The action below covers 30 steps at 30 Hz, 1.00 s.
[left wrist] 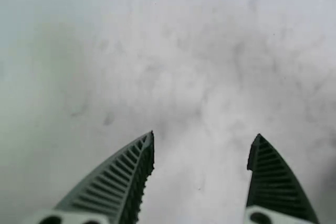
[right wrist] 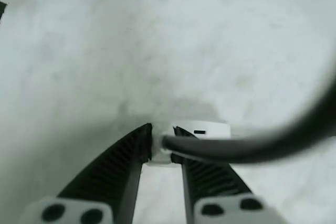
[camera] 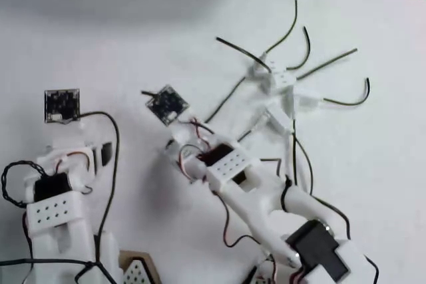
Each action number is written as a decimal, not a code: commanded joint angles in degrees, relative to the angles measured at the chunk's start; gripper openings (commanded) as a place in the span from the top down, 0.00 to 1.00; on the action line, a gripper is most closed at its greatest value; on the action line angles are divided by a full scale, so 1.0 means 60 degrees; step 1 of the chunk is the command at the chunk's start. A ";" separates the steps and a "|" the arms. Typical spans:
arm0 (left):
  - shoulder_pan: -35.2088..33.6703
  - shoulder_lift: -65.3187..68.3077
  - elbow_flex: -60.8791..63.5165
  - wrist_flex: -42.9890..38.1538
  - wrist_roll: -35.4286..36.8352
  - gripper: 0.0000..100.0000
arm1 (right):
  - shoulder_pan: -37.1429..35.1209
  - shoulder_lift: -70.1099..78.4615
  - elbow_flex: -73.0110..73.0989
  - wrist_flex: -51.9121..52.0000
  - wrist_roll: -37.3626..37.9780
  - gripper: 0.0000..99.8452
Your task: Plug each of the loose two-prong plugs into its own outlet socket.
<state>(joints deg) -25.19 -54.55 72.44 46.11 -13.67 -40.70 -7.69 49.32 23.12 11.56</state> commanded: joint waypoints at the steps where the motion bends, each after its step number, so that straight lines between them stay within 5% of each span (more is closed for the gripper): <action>1: -0.0066 -0.0300 -0.0044 -0.0176 0.0059 0.71 | -0.0183 0.0740 -0.0249 0.0271 0.0234 0.98; 17: -0.0022 -0.0300 0.0029 -0.0190 0.0088 0.71 | -0.0081 0.1136 -0.0864 0.1722 0.1231 0.98; 30: 0.0022 -0.0300 0.0132 -0.0249 0.0088 0.71 | 0.1267 0.0740 -0.1260 0.2088 0.1231 0.98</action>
<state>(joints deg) -25.19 -54.55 73.58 45.76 -13.67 -36.04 -1.63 42.64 32.97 18.51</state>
